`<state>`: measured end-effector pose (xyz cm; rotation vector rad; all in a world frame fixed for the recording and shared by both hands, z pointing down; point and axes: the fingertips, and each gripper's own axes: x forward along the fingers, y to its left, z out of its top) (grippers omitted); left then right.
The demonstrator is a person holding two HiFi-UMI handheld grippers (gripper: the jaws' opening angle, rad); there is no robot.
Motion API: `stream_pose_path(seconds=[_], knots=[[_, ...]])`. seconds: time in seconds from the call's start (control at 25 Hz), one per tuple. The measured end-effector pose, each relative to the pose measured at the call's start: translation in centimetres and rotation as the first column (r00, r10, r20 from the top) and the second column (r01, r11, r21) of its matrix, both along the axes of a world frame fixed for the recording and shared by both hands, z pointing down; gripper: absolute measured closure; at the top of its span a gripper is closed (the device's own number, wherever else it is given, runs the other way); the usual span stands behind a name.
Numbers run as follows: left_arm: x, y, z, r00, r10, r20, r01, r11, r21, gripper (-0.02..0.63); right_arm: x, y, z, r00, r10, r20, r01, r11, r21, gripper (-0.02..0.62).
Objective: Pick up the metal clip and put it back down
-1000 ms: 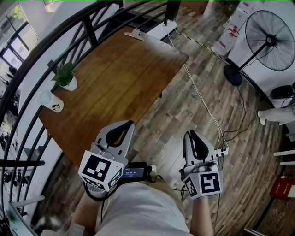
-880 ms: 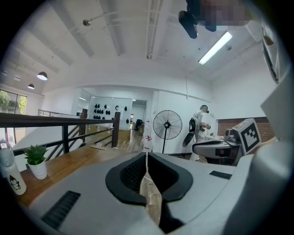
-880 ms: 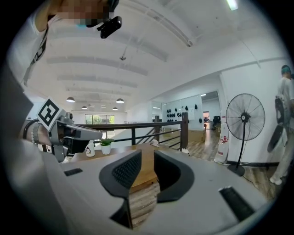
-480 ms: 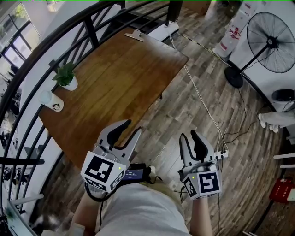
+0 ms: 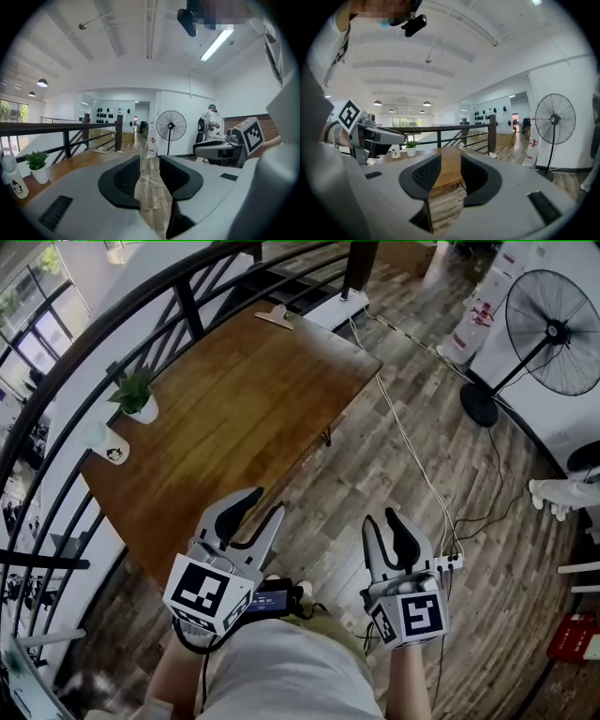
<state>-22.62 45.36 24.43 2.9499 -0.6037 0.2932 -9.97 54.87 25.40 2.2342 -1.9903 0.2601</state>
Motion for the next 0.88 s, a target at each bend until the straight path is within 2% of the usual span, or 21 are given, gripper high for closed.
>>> stream_pose_path(seconds=[0.52,0.88], knots=[[2.1,3.2,-1.0,0.999,-0.025,-0.023,0.026,0.998,0.053,0.472,2.5,4.0,0.0,1.0,-0.005,-0.022,0.005,1.0,0.012,0.459],[3.8,0.9,-0.6,0.999,-0.023,-0.038,0.025,0.999,0.047,0.472,4.5,2.5,0.7,0.999,0.015,-0.03,-0.015,1.0,0.003,0.459]])
